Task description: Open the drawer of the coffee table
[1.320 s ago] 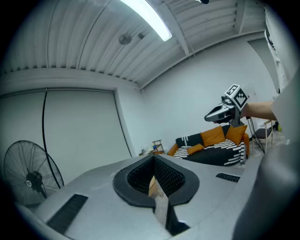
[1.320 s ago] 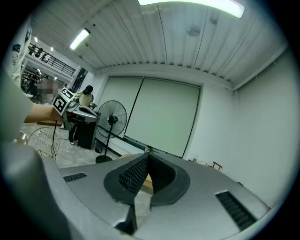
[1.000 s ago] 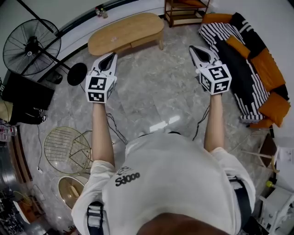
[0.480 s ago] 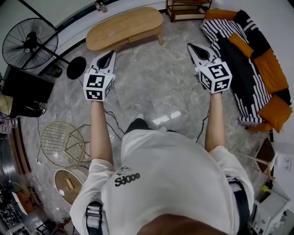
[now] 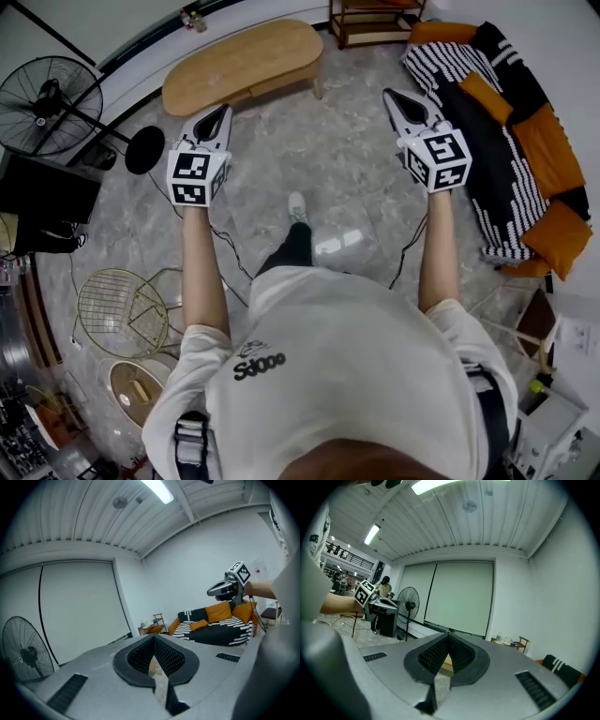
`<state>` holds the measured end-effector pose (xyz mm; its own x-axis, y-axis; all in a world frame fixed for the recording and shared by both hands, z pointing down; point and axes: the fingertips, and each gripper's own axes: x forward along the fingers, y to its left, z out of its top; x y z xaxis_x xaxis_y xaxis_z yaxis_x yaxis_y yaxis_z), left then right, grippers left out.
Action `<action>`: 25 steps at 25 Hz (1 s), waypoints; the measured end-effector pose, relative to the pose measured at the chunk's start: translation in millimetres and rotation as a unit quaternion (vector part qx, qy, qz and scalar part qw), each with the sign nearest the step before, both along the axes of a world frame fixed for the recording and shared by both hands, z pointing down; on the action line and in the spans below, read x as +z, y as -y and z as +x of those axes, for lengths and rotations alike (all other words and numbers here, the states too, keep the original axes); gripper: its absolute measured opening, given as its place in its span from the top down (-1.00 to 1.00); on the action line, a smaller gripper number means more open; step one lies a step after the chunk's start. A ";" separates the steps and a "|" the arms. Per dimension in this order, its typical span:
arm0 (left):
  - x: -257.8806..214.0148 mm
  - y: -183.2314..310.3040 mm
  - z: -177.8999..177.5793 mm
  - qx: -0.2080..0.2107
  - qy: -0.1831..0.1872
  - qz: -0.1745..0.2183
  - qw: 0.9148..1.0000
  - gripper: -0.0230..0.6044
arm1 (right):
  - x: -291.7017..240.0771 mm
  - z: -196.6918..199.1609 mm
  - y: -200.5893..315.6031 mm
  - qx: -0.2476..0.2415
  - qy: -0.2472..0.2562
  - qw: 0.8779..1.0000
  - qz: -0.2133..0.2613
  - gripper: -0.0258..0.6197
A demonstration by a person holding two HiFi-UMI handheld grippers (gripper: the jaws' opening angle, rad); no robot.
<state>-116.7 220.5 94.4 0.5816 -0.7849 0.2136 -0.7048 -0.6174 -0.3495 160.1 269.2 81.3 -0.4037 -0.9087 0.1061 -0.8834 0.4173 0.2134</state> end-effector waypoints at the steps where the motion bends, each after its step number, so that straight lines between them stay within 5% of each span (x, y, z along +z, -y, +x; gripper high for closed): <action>1: 1.6 12.6 1.4 0.000 -0.002 0.000 1.000 0.88 | 0.8 2.2 12.0 0.000 -0.003 1.000 0.001 0.91; 16: 19.6 257.5 4.4 -0.025 -0.013 -0.021 0.999 0.88 | 10.8 16.6 254.4 -0.029 -0.003 0.999 -0.021 0.91; 25: 35.1 351.5 -11.9 -0.042 -0.003 -0.039 0.998 0.88 | 24.1 -0.1 365.7 -0.057 0.005 0.998 -0.036 0.91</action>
<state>-128.6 -130.9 129.5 0.5151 -0.8128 0.2722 -0.7575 -0.5803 -0.2991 160.0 -96.5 105.4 -0.5054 -0.8470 0.1649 -0.8314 0.5291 0.1697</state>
